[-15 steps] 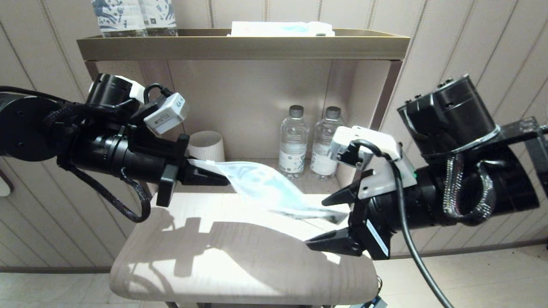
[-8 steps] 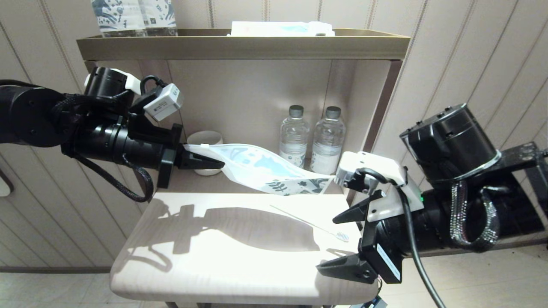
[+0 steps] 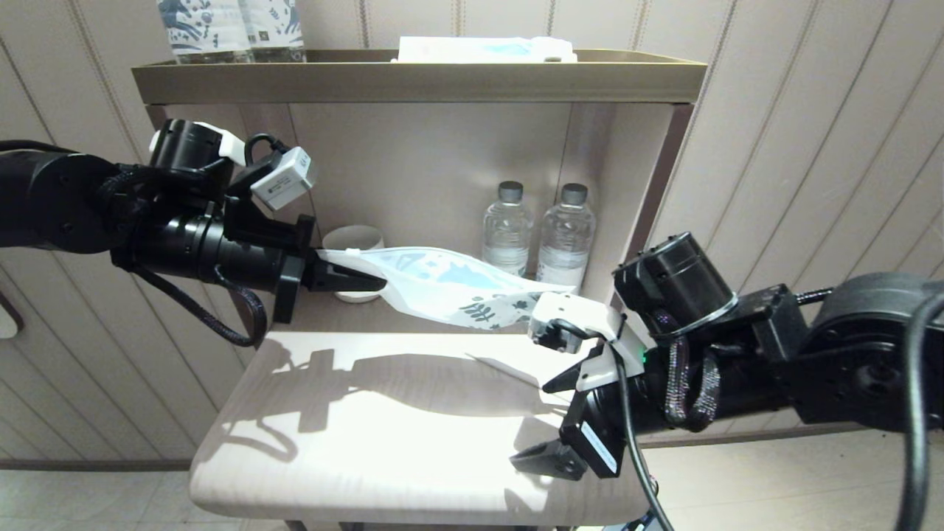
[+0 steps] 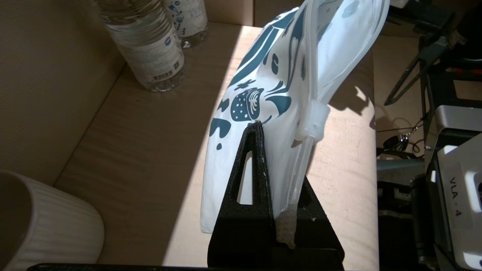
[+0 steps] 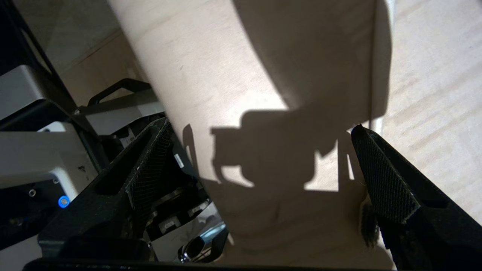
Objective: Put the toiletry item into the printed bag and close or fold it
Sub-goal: Pick up a toothbrush
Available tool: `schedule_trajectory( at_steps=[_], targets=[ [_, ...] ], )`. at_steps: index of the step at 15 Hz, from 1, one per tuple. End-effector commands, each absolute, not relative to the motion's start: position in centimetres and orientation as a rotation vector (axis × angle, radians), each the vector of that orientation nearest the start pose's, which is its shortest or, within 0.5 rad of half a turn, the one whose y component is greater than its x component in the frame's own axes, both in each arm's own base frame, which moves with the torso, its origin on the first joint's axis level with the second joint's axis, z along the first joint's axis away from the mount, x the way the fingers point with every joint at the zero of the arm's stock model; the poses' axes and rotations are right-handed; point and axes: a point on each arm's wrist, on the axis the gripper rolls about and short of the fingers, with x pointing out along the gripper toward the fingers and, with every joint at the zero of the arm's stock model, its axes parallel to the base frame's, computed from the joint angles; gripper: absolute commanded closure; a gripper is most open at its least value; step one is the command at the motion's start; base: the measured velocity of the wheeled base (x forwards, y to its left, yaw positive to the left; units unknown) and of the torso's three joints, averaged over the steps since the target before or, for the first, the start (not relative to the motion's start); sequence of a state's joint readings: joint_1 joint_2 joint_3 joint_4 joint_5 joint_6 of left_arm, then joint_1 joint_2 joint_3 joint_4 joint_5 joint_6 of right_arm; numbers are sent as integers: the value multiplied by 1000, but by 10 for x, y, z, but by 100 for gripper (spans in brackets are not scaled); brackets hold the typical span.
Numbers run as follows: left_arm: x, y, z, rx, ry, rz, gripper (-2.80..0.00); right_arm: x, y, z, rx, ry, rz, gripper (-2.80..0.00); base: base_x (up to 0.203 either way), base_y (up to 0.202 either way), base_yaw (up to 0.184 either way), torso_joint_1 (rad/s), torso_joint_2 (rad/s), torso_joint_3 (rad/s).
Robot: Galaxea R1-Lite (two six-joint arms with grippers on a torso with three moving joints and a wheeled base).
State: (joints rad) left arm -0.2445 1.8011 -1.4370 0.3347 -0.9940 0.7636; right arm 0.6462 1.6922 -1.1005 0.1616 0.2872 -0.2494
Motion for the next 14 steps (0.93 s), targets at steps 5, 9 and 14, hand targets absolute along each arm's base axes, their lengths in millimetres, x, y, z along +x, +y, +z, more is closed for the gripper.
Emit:
schedule_trajectory(
  at_steps=[5,9,14],
  targets=[
    [312,-97,242,365,194,-1371,0,272,189,174,-338,643,927,-280,0,0,0,0,0,0],
    [313,-97,240,364,200,-1372,0,277,189,170,-338,654,922,-280,0,0,0,0,0,0],
    [310,-97,242,365,196,-1371,0,277,189,168,-346,661,927,-280,0,0,0,0,0,0]
  ],
)
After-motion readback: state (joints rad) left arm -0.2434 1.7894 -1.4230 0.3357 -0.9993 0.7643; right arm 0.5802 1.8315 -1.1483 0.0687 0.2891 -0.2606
